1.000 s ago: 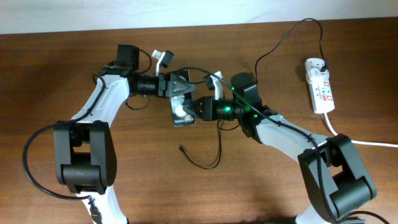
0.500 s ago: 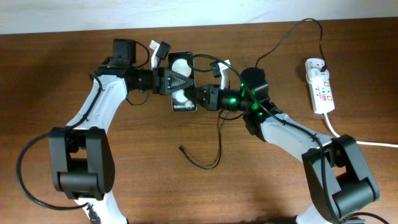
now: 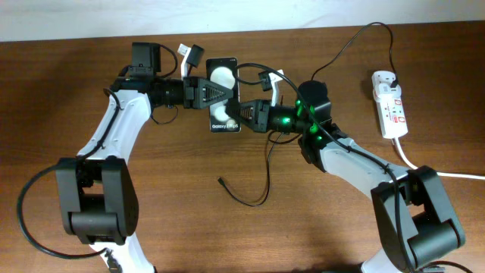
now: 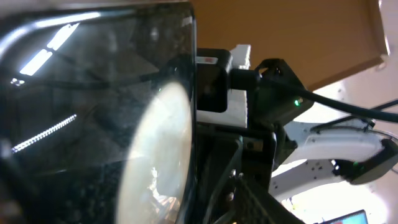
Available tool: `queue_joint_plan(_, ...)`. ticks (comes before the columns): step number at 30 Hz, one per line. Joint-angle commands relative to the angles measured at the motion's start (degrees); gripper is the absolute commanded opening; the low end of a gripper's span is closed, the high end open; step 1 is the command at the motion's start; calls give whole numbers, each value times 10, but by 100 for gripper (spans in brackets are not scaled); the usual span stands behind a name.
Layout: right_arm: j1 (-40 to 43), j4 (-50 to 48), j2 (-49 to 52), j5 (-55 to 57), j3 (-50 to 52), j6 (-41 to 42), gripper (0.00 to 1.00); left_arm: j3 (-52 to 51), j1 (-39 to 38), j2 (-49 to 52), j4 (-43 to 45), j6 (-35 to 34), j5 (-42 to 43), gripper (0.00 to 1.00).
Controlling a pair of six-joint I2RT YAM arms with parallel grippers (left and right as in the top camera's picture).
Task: Plug charger to phone and switch on socket
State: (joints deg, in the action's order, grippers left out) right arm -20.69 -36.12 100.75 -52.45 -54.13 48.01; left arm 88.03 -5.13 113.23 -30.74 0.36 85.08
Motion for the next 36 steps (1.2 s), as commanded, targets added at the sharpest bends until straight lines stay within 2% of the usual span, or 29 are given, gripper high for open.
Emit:
queue_joint_plan(1, 5, 7, 0, 36, -4, 5, 5, 20, -28, -25, -1, -4, 51, 24)
queue_joint_plan(3, 5, 8, 0, 31, -4, 5, 9, 20, -27, -25, -1, -10, 51, 0)
queue_joint_plan(5, 5, 8, 0, 30, -4, 5, 10, 20, -26, -25, -1, -11, 51, 0)
queue_joint_plan(6, 5, 8, 0, 30, -4, 5, 15, 20, -26, -25, -1, -12, 51, 0)
queue_joint_plan(9, 9, 22, 0, 16, -4, -11, 52, 20, -25, -25, 3, -12, 38, 0)
queue_joint_plan(10, 18, 20, 0, -11, -4, -25, 58, 20, -25, -25, 3, -12, 2, 0)
queue_joint_plan(12, 49, 26, 0, -72, -4, -43, 69, 20, -24, -25, -23, -12, -184, 0)
queue_joint_plan(14, 76, 66, 0, -111, -4, -56, 72, 20, -25, -25, -74, -12, -339, 0)
queue_joint_plan(17, 98, 255, 0, -97, -4, -159, 72, 20, -27, -25, -169, -12, -501, 0)
queue_joint_plan(19, 94, 395, 0, -19, -4, -225, 72, 20, -39, -25, -213, -39, -610, 0)
queue_joint_plan(21, 77, 505, 0, 91, -4, -242, 72, 12, -63, -25, -233, -76, -680, 0)
queue_joint_plan(23, 68, 541, 0, 143, -4, -242, 72, -2, -86, -24, -233, -89, -721, 0)
queue_joint_plan(25, 55, 585, 0, 202, -4, -242, 73, -31, -121, -23, -229, -137, -827, 0)
queue_joint_plan(27, 37, 604, 0, 263, -4, -242, 80, -58, -139, -22, -216, -153, -840, 0)
queue_joint_plan(28, 25, 608, 0, 294, -4, -242, 85, -71, -143, -18, -205, -159, -840, 0)
queue_joint_plan(29, 17, 608, 0, 301, -4, -242, 95, -85, -143, -9, -195, -162, -840, 0)
queue_joint_plan(30, 11, 608, 0, 305, -4, -242, 98, -90, -143, -2, -193, -162, -840, 0)
queue_joint_plan(36, 8, 606, 0, 307, -4, -242, 99, -95, -143, 24, -191, -171, -838, 1)
